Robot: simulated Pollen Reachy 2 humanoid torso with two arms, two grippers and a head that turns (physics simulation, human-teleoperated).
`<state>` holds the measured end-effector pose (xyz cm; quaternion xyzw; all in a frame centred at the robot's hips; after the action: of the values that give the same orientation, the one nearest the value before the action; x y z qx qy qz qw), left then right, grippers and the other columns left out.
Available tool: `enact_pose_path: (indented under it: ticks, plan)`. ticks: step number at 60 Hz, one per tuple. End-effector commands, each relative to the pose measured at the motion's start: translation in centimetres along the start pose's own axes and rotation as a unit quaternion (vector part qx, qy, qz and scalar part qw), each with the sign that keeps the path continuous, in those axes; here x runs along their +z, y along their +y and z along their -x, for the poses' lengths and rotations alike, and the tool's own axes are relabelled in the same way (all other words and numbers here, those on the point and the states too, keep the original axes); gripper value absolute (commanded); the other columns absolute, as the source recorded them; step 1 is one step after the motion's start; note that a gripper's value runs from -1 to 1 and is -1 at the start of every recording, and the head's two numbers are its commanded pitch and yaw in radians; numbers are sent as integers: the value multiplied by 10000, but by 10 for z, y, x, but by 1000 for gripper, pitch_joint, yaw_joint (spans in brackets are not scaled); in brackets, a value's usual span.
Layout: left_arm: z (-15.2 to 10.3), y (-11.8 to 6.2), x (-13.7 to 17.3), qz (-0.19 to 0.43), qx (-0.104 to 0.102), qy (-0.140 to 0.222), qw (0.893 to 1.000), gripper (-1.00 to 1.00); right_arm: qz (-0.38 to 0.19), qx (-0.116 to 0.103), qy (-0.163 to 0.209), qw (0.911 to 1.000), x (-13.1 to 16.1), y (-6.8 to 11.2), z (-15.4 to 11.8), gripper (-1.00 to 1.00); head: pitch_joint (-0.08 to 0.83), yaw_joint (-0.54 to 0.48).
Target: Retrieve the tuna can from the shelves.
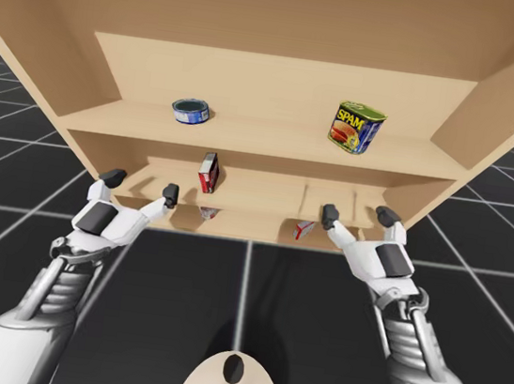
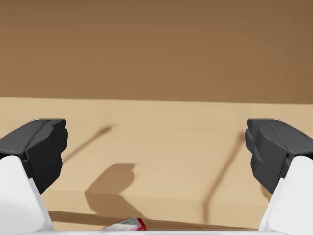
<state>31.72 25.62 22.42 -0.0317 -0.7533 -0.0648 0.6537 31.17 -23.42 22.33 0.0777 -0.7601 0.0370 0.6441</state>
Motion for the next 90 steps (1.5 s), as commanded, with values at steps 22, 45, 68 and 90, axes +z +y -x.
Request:
enact_pose_path:
  ticks: [22,45,68,90]
  plan:
    - [0,-2,1,36,-15,22,10000,-1000,12,-40,166,9999,1,2,-1,-1000,120,82]
    - [-13,-10,10,222,169,-37,9996,-1000,7,39,213,9998,1,3,2,-1000,155,248]
    - [-115,-45,50,664,165,23,9977,-1000,67,152,241,9996,1,4,6,-1000,169,244]
    - [-171,-54,15,985,201,62,9949,-1000,113,260,223,9994,1,3,6,-1000,168,251]
